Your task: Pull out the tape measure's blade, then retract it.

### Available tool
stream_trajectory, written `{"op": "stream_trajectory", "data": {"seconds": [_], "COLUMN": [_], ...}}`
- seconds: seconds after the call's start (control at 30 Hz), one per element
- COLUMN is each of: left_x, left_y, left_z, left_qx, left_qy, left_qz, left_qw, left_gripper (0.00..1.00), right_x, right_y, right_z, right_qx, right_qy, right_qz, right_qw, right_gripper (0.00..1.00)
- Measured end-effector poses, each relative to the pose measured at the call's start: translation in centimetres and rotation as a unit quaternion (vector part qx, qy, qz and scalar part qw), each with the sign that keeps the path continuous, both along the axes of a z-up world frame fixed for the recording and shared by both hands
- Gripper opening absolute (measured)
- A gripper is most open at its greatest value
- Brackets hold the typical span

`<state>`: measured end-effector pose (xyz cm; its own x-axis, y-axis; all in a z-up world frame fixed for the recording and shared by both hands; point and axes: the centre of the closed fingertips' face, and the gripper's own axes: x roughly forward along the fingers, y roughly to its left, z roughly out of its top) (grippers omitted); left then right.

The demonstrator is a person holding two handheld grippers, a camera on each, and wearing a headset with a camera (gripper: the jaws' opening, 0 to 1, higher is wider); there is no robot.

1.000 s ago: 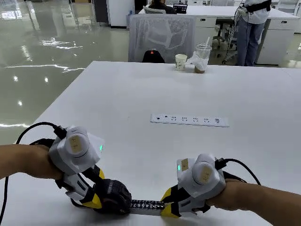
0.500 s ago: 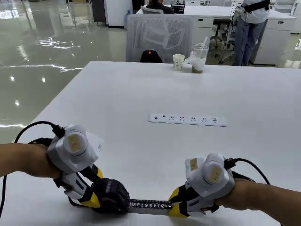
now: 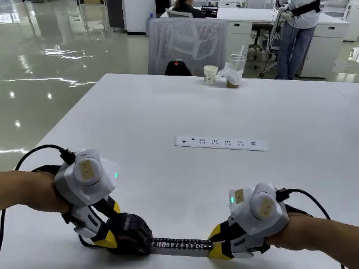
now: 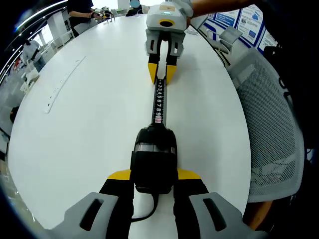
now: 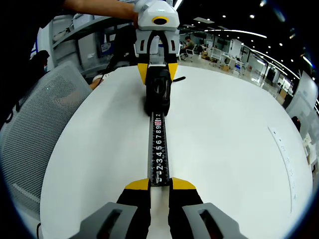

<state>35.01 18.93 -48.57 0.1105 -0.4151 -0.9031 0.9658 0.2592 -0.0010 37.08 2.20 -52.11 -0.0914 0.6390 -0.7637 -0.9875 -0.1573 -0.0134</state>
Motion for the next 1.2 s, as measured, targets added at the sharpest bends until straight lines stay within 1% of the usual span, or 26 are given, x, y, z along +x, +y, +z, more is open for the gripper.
{"op": "stream_trajectory", "data": {"seconds": [0.43,1.2], "left_x": [0.1,0.0], "left_y": [-0.1,-0.2], "left_z": [0.0,0.0], "left_qx": [0.000,0.003], "left_qy": [0.004,0.007], "left_qz": [0.000,0.000], "left_qw": [1.0000,1.0000], "left_gripper": [0.24,0.24], "right_x": [0.1,0.5], "right_y": [-1.5,-4.0], "right_z": [0.0,0.0], "right_qx": [-0.003,-0.009], "right_qy": [0.002,-0.001], "right_qz": [-0.005,-0.013], "right_qw": [1.0000,0.9999], "right_gripper": [0.09,0.09]}}
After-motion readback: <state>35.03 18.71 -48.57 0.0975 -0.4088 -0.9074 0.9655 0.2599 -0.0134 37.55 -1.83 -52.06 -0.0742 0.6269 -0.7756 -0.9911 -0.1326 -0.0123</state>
